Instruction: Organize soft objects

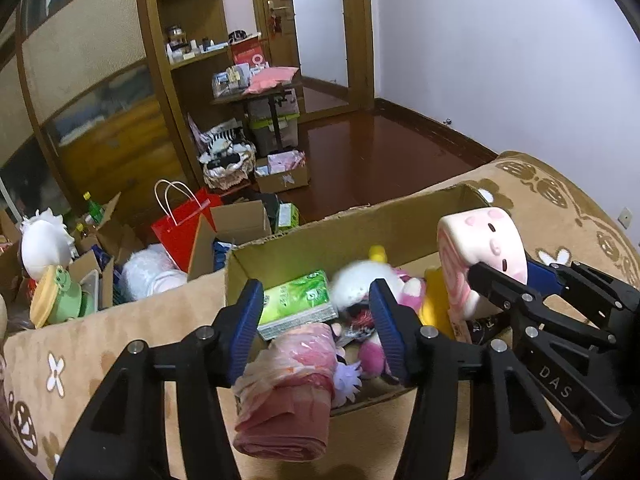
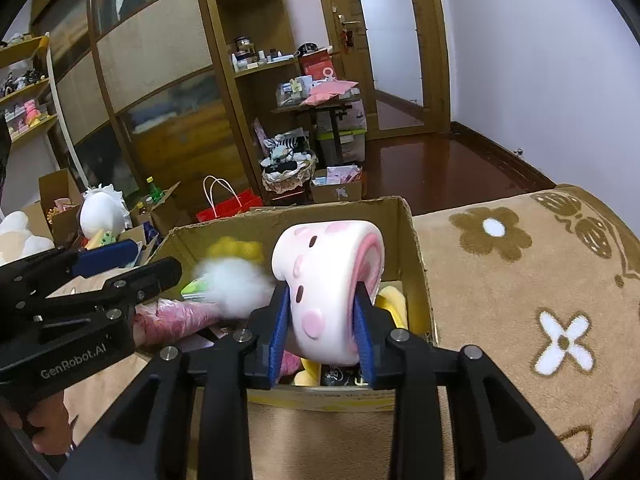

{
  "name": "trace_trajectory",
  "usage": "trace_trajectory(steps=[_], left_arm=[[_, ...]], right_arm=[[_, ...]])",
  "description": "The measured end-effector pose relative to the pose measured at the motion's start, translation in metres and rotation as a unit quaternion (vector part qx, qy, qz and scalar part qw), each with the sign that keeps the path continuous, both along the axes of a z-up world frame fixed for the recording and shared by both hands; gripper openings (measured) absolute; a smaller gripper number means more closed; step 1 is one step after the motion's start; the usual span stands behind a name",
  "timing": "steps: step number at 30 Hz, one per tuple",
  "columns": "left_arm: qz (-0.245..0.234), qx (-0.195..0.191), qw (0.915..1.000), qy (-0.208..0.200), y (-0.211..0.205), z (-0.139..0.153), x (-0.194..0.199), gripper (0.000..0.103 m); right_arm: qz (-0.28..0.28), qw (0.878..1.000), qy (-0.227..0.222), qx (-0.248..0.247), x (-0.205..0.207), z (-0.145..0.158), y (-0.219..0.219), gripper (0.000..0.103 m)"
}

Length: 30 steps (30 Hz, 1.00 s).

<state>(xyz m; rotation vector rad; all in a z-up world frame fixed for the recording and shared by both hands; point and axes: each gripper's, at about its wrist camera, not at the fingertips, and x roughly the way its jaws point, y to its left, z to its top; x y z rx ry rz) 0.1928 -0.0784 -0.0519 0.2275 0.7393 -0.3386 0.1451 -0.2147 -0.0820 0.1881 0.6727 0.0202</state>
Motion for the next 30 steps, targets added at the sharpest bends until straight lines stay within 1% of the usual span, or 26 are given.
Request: trace_trajectory(steps=[5,8,9,10,11,14,15,16,18,19,21,23,26,30], left_arm=[[0.01,0.004,0.9999,0.004,0.006,0.003,0.0,0.06],[0.015,0.015,0.9998,-0.003,0.011,0.01,-0.006,0.061],[0.018,0.017,0.9997,-0.005,0.014,0.012,-0.009,0.062],[0.022,0.017,0.9996,-0.006,0.016,0.016,-0.012,0.065],[0.024,0.014,0.9996,-0.007,0.018,0.02,-0.014,0.068],[0.033,0.003,0.9994,-0.014,0.026,0.034,-0.023,0.08],[0.034,0.001,0.9993,-0.015,0.028,0.039,-0.026,0.085],[0.036,0.0,0.9992,-0.018,0.03,0.044,-0.029,0.087],[0.045,0.001,0.9986,-0.027,0.035,0.056,-0.035,0.095],[0.049,0.002,0.9982,-0.035,0.037,0.062,-0.04,0.096],[0.047,0.004,0.9975,-0.053,0.041,0.077,-0.052,0.102],[0.05,0.005,0.9966,-0.065,0.045,0.088,-0.061,0.102],[0.051,-0.004,0.996,-0.073,0.053,0.104,-0.076,0.103],[0.054,-0.014,0.9945,-0.088,0.063,0.12,-0.096,0.103]], right_arm=[[0.001,1.0,0.003,0.001,0.0,0.002,0.0,0.036],[0.001,1.0,-0.003,0.005,-0.003,0.006,-0.002,0.041],[0.0,1.0,-0.004,0.01,-0.004,0.01,-0.003,0.048],[0.002,1.0,-0.006,0.016,-0.006,0.013,-0.003,0.054],[0.004,1.0,-0.008,0.02,-0.008,0.016,-0.004,0.056],[0.008,1.0,-0.012,0.014,-0.016,0.03,-0.004,0.068],[0.009,1.0,-0.014,0.014,-0.019,0.034,-0.004,0.077],[0.011,1.0,-0.018,0.015,-0.023,0.041,-0.004,0.087],[0.008,0.999,-0.028,0.016,-0.032,0.055,-0.006,0.098],[0.005,0.999,-0.034,0.014,-0.037,0.062,-0.006,0.103],[-0.003,0.999,-0.048,0.009,-0.048,0.078,-0.008,0.103],[-0.009,0.998,-0.056,0.003,-0.057,0.09,-0.009,0.103],[-0.02,0.997,-0.066,-0.013,-0.072,0.107,-0.009,0.103],[-0.026,0.996,-0.079,-0.016,-0.097,0.126,-0.012,0.103]])
